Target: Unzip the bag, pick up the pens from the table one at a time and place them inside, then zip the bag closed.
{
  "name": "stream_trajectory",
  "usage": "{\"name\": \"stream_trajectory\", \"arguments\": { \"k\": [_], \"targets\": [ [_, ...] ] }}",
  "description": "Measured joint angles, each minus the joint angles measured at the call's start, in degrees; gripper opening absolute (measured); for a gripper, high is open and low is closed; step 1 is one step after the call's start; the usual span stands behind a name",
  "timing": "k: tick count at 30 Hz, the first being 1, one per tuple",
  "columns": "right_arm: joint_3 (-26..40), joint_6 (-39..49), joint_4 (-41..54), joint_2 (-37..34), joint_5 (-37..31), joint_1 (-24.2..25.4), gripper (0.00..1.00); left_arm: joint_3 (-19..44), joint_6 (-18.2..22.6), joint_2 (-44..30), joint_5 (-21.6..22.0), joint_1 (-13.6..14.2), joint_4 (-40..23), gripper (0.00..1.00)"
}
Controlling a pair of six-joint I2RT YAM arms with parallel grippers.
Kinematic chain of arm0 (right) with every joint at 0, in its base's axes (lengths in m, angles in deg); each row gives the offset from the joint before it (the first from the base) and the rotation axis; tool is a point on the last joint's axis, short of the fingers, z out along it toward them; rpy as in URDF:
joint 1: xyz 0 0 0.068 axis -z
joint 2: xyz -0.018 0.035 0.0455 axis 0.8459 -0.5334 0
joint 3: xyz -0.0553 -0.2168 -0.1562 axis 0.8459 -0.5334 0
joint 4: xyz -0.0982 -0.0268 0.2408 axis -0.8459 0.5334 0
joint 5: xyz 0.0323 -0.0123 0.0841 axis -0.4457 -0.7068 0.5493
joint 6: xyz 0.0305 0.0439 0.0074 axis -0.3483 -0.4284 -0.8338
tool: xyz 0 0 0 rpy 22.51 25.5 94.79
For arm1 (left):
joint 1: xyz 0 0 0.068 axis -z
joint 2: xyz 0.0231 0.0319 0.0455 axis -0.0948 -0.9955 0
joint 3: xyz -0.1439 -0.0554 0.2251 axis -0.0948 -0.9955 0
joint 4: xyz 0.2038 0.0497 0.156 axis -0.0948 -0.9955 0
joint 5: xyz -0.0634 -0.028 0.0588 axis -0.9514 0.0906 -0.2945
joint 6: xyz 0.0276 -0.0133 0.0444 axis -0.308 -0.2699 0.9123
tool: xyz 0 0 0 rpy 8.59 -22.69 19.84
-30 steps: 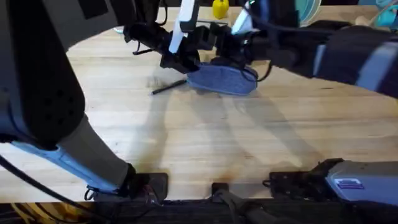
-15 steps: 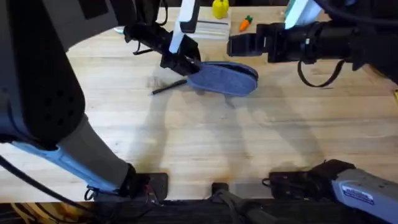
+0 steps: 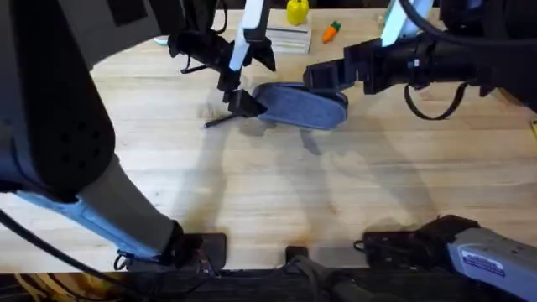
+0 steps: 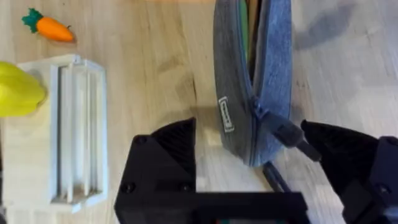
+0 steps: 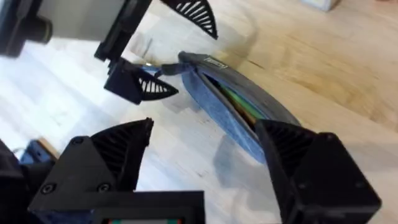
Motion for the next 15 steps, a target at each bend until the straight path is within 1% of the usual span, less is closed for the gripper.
{"name": "stream_trajectory", "arguments": {
  "k": [3,5,7,9,13,15],
  "targets": [
    [0.3,3.1,2.1,0.0,0.6,0.0,0.995,0.0,0.0,0.8,0.2,-0.8,-0.2,0.993],
    [1.2,5.4,4.2,-0.2,0.9,0.0,0.995,0.0,0.0,2.8,0.5,-2.1,-0.5,0.993],
    [2.7,8.1,6.7,-0.8,0.8,0.0,0.994,0.0,0.0,5.8,0.6,-4.0,-0.9,0.993],
    [4.6,11.0,9.2,-1.8,0.0,0.0,0.995,0.0,0.0,9.9,0.6,-6.4,-1.9,0.993],
    [8.3,17.0,12.3,-4.9,-1.5,0.0,0.994,0.3,0.1,16.7,0.6,-11.1,-5.5,0.992],
    [9.5,19.7,12.4,-6.6,-2.4,-0.2,0.957,0.5,0.2,18.9,0.6,-12.8,-7.7,0.993]
  ]
}}
